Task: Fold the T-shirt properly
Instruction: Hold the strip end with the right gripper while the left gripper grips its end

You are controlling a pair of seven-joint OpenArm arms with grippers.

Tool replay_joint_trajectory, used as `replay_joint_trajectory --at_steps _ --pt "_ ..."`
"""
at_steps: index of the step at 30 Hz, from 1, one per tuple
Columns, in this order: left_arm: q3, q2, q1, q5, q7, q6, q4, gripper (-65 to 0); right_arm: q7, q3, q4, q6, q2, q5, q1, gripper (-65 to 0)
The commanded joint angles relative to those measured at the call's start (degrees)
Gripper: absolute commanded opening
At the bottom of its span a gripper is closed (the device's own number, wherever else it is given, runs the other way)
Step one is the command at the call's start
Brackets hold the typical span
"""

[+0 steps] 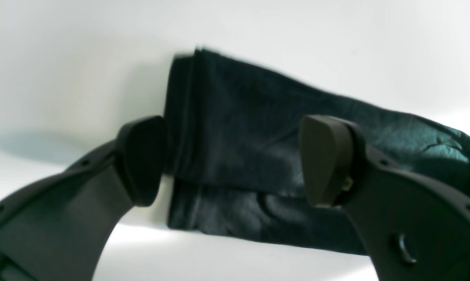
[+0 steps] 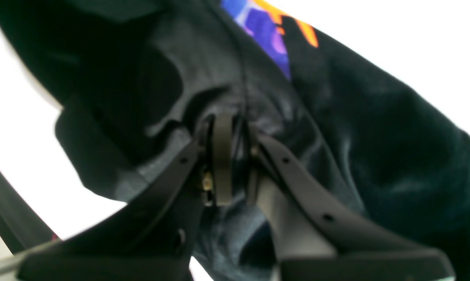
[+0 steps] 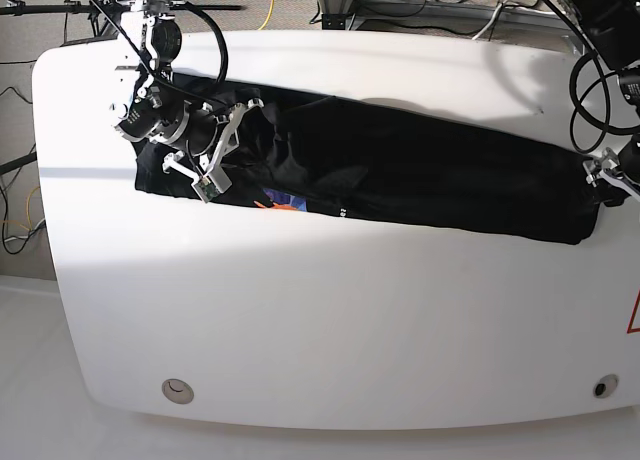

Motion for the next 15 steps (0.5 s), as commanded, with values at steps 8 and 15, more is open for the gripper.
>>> replay_joint_trajectory --at_steps 8,15 --pt "0.19 -1.24 -2.65 -2.69 -0.33 -0.36 -3.34 -15.2 1.14 0.84 1.05 0.33 0.75 1.16 0.70 -60.4" --pt "0.59 -1.31 -2.11 -1.52 -1.32 -0.36 -4.70 -15.4 1.74 0.38 -0.02 -0.19 0.63 0.52 0.73 -60.0"
